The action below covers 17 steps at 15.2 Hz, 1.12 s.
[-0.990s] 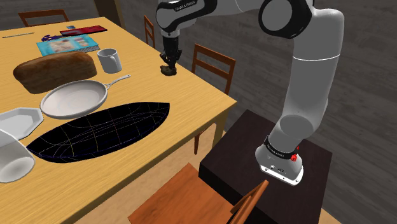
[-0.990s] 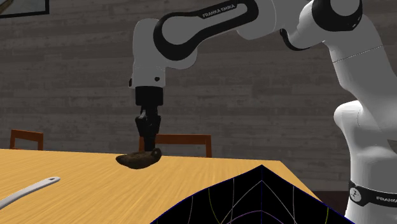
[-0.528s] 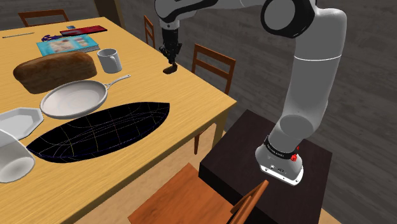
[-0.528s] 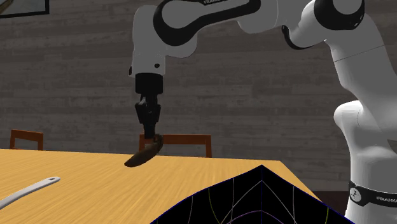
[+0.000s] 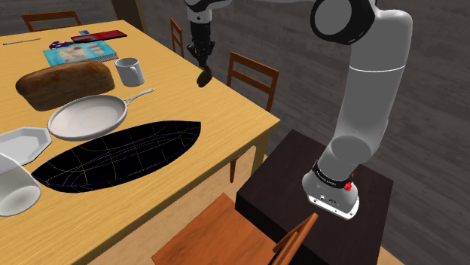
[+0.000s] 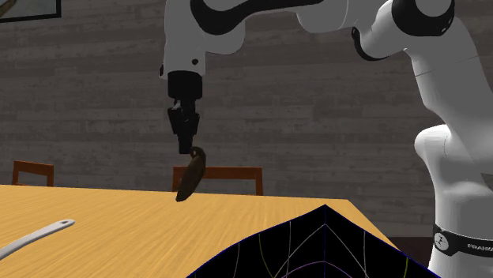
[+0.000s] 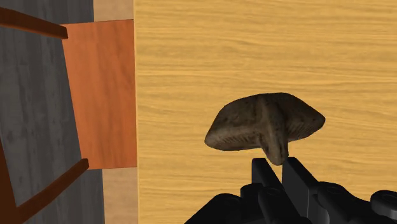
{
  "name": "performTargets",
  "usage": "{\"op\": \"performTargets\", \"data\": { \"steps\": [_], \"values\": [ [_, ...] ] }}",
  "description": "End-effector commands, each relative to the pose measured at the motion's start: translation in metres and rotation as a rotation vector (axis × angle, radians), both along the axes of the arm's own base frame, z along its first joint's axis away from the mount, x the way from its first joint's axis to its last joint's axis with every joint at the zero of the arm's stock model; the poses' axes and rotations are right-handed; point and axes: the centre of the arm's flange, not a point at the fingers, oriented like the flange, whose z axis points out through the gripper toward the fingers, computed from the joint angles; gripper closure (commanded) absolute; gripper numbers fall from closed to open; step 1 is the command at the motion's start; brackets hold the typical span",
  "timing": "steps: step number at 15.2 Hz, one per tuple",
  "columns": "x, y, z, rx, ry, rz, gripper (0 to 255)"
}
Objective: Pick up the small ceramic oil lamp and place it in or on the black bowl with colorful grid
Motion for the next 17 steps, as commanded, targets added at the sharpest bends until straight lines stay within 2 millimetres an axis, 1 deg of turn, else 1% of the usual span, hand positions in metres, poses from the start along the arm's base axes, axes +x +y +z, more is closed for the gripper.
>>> {"op": "performTargets", "data": {
  "steps": [1,16,17],
  "values": [
    [0.0,0.0,0.011,0.0,0.0,0.0,255],
    [0.0,0.0,0.09,0.0,0.0,0.0,255],
    [0.0,0.0,0.092,0.0,0.0,0.0,255]
  ]
}}
